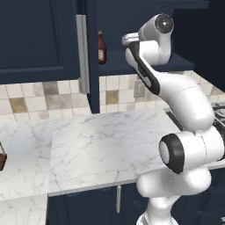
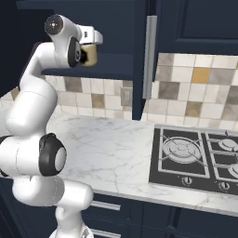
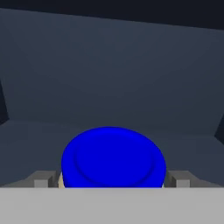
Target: Take 2 condiments from the cabinet and move them on the counter near the stove.Make sure the condiments are lined up with each other, next to each other.
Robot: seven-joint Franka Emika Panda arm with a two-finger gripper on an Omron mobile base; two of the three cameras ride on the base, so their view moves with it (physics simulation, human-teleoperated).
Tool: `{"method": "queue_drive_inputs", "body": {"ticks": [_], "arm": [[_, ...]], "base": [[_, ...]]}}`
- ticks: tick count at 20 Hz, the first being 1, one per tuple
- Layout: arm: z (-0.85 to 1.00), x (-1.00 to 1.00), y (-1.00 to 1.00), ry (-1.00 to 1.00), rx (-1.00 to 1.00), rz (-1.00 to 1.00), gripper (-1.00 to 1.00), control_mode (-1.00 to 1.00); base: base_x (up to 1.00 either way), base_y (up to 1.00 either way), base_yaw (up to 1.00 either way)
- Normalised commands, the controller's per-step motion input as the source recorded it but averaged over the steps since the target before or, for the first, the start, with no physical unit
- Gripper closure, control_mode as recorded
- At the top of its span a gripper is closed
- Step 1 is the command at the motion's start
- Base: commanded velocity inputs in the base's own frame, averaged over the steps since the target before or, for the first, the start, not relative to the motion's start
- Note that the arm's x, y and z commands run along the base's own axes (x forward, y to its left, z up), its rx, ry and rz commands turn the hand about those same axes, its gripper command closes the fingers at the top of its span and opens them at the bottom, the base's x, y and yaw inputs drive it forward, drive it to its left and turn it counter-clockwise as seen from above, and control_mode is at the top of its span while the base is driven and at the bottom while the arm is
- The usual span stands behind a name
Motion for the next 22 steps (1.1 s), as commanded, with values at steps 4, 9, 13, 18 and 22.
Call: {"method": "queue_drive_inputs", "body": {"ticks": [4,9,13,18,22], "arm": [[0.01,-1.00,0.00,-0.05,0.00,0.00,1.00,-1.00],[0.07,-0.87,0.00,0.08,0.00,-0.03,1.00,-1.00],[-0.01,-0.84,-0.03,0.10,0.00,-0.04,1.00,-1.00],[-0.52,-0.45,-0.11,0.08,-0.04,-0.02,1.00,-1.00],[-1.00,-0.11,-0.26,0.00,-0.05,0.00,1.00,-1.00]], "base": [[0.00,0.00,0.00],[0.00,0.00,0.00],[0.00,0.00,0.00],[0.00,0.00,0.00],[0.00,0.00,0.00]]}}
